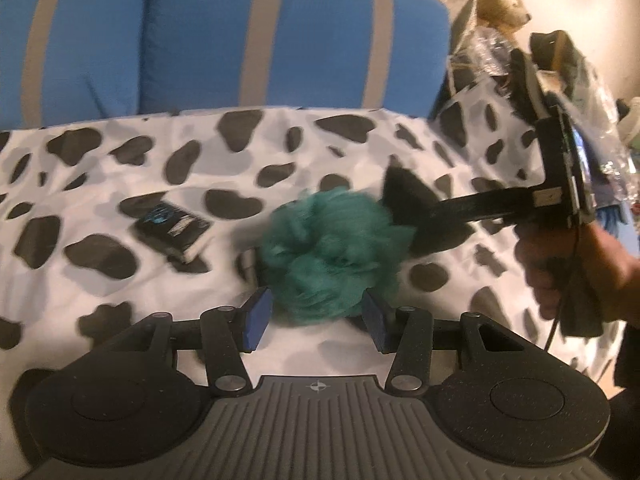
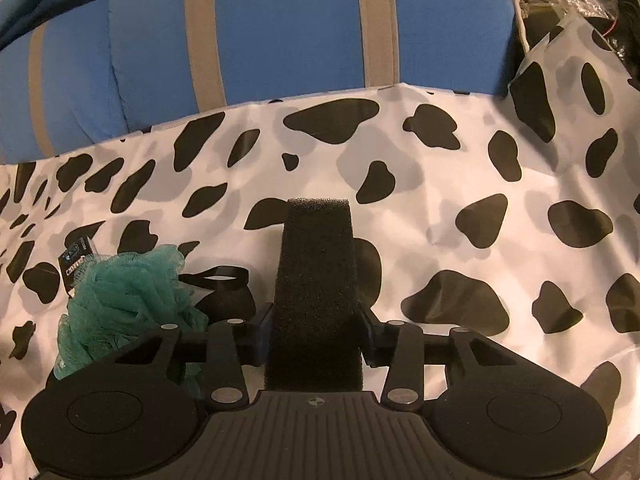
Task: Organize soft objects
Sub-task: 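Grasp the teal mesh loofah with the left tool while the right tool holds the sponge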
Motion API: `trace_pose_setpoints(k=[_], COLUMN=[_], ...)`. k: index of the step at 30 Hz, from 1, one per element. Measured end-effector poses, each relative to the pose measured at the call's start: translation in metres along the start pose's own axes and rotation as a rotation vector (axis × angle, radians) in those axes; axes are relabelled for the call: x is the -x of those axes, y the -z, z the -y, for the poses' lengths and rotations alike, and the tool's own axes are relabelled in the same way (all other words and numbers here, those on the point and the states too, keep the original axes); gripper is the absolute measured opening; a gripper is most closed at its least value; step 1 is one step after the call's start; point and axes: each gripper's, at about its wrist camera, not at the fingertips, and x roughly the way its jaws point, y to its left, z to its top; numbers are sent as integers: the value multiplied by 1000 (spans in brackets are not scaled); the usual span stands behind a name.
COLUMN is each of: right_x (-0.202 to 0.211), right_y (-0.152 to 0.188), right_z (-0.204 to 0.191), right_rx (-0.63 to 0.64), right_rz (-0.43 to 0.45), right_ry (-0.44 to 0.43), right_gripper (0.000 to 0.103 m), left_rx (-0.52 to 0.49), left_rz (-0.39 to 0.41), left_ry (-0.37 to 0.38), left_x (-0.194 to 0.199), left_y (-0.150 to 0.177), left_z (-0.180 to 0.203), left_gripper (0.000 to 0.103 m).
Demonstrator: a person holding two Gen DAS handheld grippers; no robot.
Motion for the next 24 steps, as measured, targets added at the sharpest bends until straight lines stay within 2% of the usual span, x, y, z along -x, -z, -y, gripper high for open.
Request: trace_pose_setpoints(k=[1,2,4,10,14,24], right_x=[3,5,12,32,52,74], right_y=[0,0,0,2,0,2], right_z=[0,0,1,12,18,27], right_rx=[2,4,8,0,-16,-28], right_rz=[4,7,15,45,78,114], right_ry=[-5,-13,-23,-34,-45,-73], right_gripper=[44,43,43,42,42,43], left_rx=[-4,-6,-6,-4,2,4], left_rz=[5,10,30,4,-11,-73], left_ry=[3,4,3,-26,-16,-8], left_x=[-2,-4,-9,-31,-48,-79], left_y=[-1,-3,-5,-7,-7,-6], left_z=[3,7,11,14,10,2], left_gripper=[52,60,67,68,75,75])
